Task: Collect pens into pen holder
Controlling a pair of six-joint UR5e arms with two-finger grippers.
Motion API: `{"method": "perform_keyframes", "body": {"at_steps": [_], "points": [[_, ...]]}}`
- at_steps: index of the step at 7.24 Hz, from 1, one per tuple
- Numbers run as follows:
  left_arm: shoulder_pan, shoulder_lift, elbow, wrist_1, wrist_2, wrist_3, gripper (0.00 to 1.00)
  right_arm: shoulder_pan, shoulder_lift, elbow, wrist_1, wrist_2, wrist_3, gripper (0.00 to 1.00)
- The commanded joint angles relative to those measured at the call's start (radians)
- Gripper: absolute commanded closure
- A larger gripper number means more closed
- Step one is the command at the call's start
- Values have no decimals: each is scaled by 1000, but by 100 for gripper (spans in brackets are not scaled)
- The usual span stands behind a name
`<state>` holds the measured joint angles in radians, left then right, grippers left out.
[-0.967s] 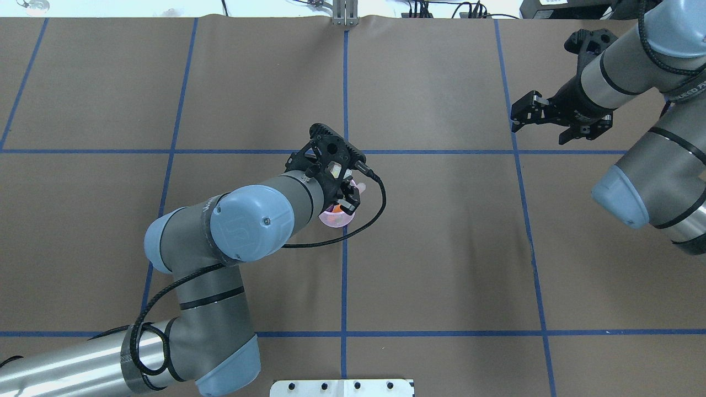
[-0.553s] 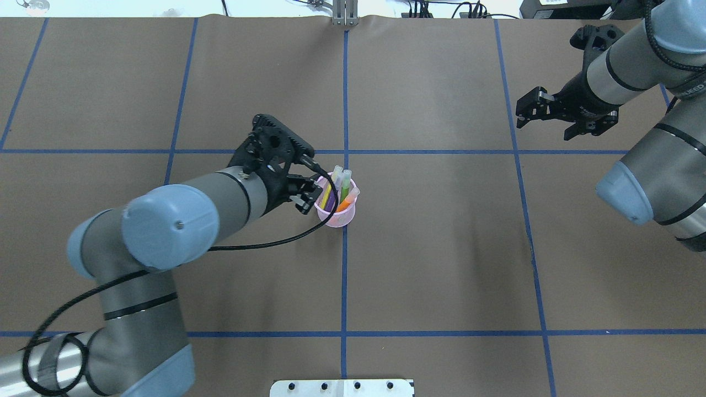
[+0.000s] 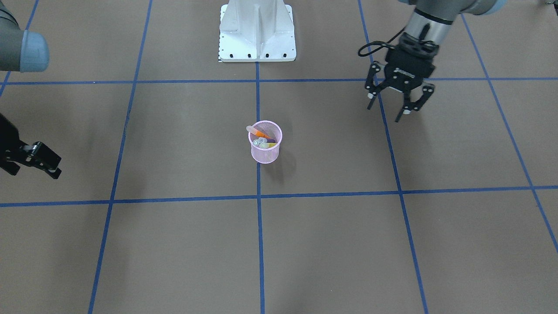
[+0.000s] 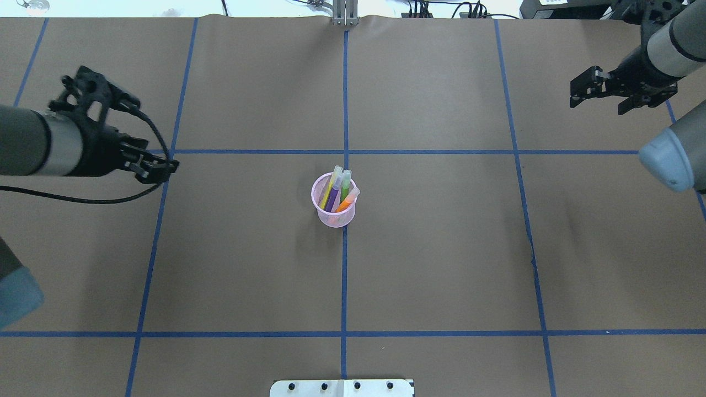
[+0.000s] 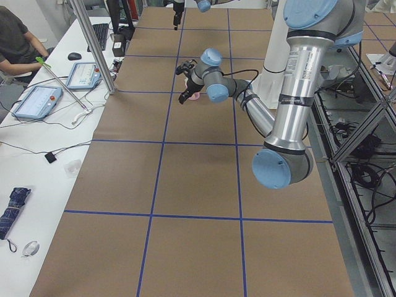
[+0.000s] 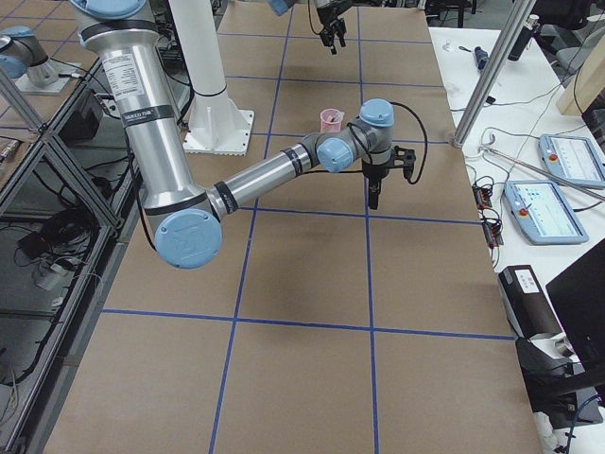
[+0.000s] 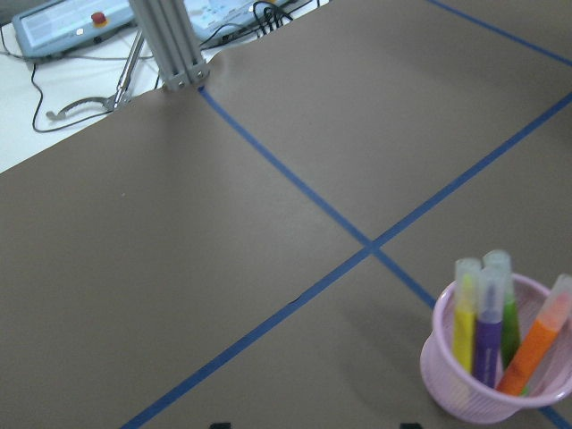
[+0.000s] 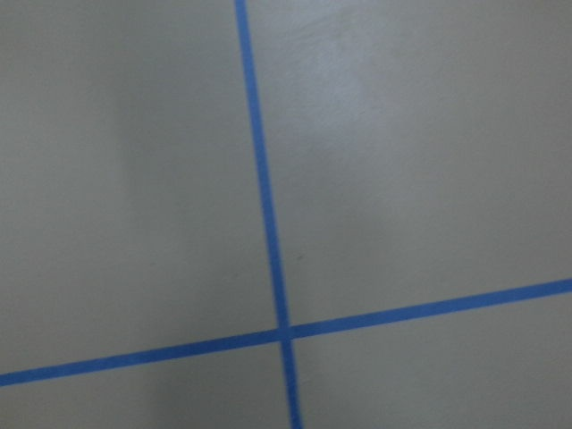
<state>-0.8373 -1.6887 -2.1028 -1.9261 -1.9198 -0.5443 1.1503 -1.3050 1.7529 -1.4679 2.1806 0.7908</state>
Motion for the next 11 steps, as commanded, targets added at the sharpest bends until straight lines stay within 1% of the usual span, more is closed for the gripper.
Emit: {"method": "perform_keyframes", "body": {"at_steps": [1,2,3,4,5,6,7,9,10,11], "points": [[-312,131,131,7,-405,35,18,127,-52,-45,0,79,-221,0],[-423,164,198,3,-483,46,2,188,-92,-70,0,103,-323,0],[-494,175,260,6,-479,53,0,242,-132,-96,0,146,-440,0],[-556,176,358,6,-472,160,0,278,-151,-119,0,175,-514,0],[-587,175,456,9,-379,334,0,295,-187,-130,0,197,-565,0],[-589,169,480,62,-311,362,0,313,-216,-131,0,220,-621,0],[-591,162,475,149,-320,362,0,328,-211,-127,-15,222,-625,0],[-611,155,469,229,-434,348,0,310,-151,-138,-136,212,-625,0],[-626,129,471,278,-438,350,0,307,-132,-138,-185,205,-627,0],[-649,98,469,344,-438,353,0,307,-140,-139,-187,203,-628,0]]}}
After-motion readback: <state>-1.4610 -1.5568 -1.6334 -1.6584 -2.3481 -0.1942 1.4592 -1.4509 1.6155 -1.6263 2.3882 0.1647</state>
